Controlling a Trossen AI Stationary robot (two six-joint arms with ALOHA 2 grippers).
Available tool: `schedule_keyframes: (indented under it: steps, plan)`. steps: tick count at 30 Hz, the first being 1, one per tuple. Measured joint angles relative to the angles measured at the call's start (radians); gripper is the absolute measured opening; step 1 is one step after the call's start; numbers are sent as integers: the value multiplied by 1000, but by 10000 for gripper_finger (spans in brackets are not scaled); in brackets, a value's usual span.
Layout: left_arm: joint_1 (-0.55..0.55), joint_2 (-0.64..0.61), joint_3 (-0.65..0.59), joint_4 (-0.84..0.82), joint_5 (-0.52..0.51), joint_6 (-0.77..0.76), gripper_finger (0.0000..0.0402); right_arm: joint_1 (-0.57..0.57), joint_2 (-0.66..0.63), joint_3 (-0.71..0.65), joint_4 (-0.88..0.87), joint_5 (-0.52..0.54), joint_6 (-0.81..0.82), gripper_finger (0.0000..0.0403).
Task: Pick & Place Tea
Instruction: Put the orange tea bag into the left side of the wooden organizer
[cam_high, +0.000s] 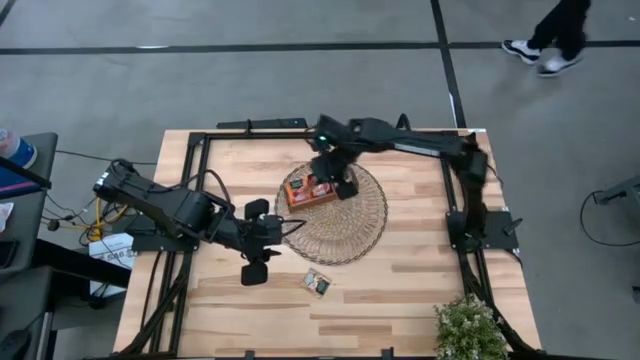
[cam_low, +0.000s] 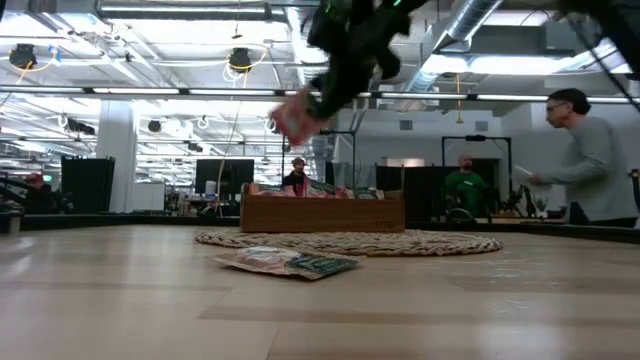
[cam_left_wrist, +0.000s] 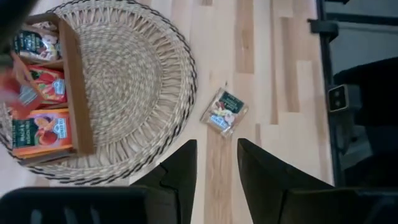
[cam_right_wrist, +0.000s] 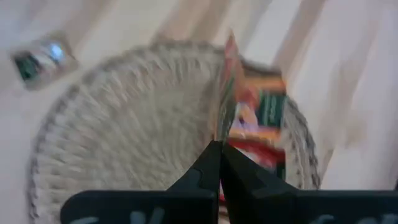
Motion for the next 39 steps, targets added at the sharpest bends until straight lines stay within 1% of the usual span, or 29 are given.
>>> schedule_keyframes:
  steps: [5,8,12,15,17,19,24,34,39]
  plan:
    - [1,-30,0,-10,20,-8,106,-13,202,206,-146,8,-28,0]
    - [-5,-39,0,-18,27,-21,106,-6,299,315,-191,23,-50,0]
    - [-6,-47,0,-22,29,-27,106,-14,388,448,-254,59,-53,0]
    - [-5,-47,0,-24,29,-30,106,-20,439,514,-305,124,-40,0]
    - [-5,-47,0,-25,29,-29,106,-19,464,536,-346,154,-34,0]
    - [-5,-47,0,-23,29,-29,106,-18,476,538,-333,168,-33,0]
    - [-5,-47,0,-15,31,-47,106,-17,497,535,-354,168,-23,0]
    - [-5,-47,0,7,30,-76,106,7,492,535,-357,175,-34,0]
    - [-5,-47,0,7,30,-76,106,29,491,535,-355,251,-34,0]
